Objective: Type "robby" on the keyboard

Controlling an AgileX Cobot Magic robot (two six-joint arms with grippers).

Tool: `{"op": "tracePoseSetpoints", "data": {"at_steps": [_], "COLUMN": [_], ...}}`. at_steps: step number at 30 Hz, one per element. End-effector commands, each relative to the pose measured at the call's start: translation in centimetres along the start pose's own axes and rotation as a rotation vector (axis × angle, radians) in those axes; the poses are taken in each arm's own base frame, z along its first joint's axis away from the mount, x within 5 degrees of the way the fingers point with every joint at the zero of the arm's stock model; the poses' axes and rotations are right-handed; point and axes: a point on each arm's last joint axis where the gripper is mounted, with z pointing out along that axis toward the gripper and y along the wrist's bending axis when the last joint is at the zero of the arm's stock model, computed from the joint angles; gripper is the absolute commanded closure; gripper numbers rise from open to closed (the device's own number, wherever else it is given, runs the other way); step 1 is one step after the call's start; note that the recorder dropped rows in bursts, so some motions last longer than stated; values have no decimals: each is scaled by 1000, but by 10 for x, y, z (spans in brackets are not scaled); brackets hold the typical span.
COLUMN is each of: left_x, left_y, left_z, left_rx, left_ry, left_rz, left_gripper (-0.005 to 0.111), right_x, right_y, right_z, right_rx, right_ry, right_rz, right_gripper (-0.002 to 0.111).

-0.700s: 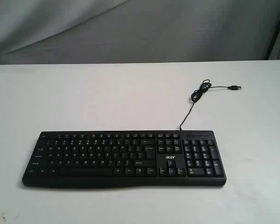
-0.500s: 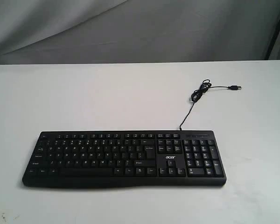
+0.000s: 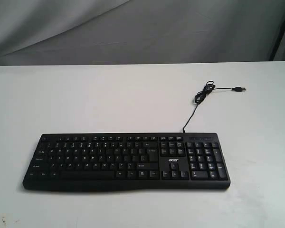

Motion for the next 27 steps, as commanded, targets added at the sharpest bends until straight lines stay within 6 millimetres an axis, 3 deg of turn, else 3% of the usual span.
{"op": "tracePoseSetpoints", "data": {"at_steps": [1,5,8,12,14,16,19,23,27], "left_x": [1,1,1,1,1,1,1,1,1], "left_y": [0,0,0,0,0,0,0,0,0], "left_z": [0,0,0,0,0,0,0,0,0], "left_rx": [4,4,4,4,4,4,4,4,4], "left_ry": [-5,-5,-5,-5,-5,-5,-5,-5,-5], "left_rz": [3,3,3,3,3,3,3,3,3], "left_gripper": [107,107,107,107,107,107,107,107,107], "right_x": [-6,-11,-25,-47,-49,-47,-47,-72,-105], "right_y": [0,0,0,-7,-7,-6,-2,13,19], "right_z": [-1,-1,-4,-14,-16,-14,-14,-17,-1], "right_rx": [-4,-6,-9,-23,-90,-132,-149,-256,-328], "right_ry": [-79,-128,-294,-567,-591,-557,-545,-547,-479], "right_rz": [-1,4,75,355,574,671,597,355,440], "right_gripper": [108,108,108,108,108,108,108,108,108]}}
